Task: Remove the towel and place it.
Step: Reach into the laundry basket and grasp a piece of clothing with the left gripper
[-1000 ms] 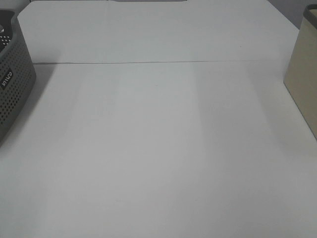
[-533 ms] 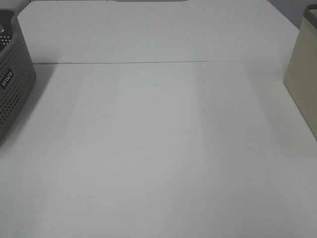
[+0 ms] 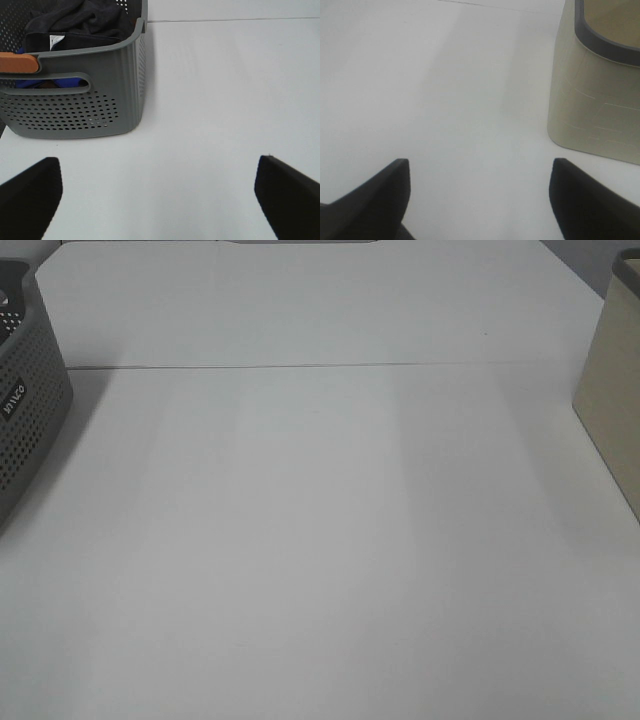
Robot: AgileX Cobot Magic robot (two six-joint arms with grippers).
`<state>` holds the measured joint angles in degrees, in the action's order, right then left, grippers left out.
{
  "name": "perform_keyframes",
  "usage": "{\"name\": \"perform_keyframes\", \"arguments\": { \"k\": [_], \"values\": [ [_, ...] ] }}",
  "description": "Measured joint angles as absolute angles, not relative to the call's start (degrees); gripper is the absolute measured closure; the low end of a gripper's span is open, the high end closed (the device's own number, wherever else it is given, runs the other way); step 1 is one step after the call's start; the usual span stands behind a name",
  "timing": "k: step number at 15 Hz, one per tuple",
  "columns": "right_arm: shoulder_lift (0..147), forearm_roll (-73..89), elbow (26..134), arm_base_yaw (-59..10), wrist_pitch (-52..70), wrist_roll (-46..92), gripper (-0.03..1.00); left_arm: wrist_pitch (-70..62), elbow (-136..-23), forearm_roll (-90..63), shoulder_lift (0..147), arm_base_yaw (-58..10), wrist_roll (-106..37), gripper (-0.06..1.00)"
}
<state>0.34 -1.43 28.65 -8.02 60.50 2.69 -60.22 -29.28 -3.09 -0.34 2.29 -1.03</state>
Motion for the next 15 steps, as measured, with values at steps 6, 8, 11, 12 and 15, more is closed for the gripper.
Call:
{"name": "perform_keyframes", "arguments": {
  "k": [6, 8, 11, 12, 15],
  "values": [
    [0.34, -1.43, 28.65, -8.02, 60.5, 2.69, 0.22, -60.22, -29.28, -3.09, -0.34, 2.29, -1.03, -0.05],
    [0.34, -1.43, 28.65, -8.02, 60.5, 2.69, 0.22, -60.33, -29.51, -2.92, 0.11, 2.29, -2.06, -0.05],
    [0.34, -1.43, 28.65, -8.02, 60.5, 2.69, 0.22, -64.57, -35.75, -0.57, 8.19, 2.29, -6.99, -0.05],
    [0.34, -1.43, 28.65, -8.02, 60.5, 2.69, 0.22, -66.75, -39.59, 0.0, 13.24, 2.29, -9.85, -0.05],
    [0.34, -1.43, 28.65, -8.02, 60.5, 2.69, 0.22, -69.61, -56.67, 2.98, 37.36, 2.29, -26.36, -0.05]
  ]
}}
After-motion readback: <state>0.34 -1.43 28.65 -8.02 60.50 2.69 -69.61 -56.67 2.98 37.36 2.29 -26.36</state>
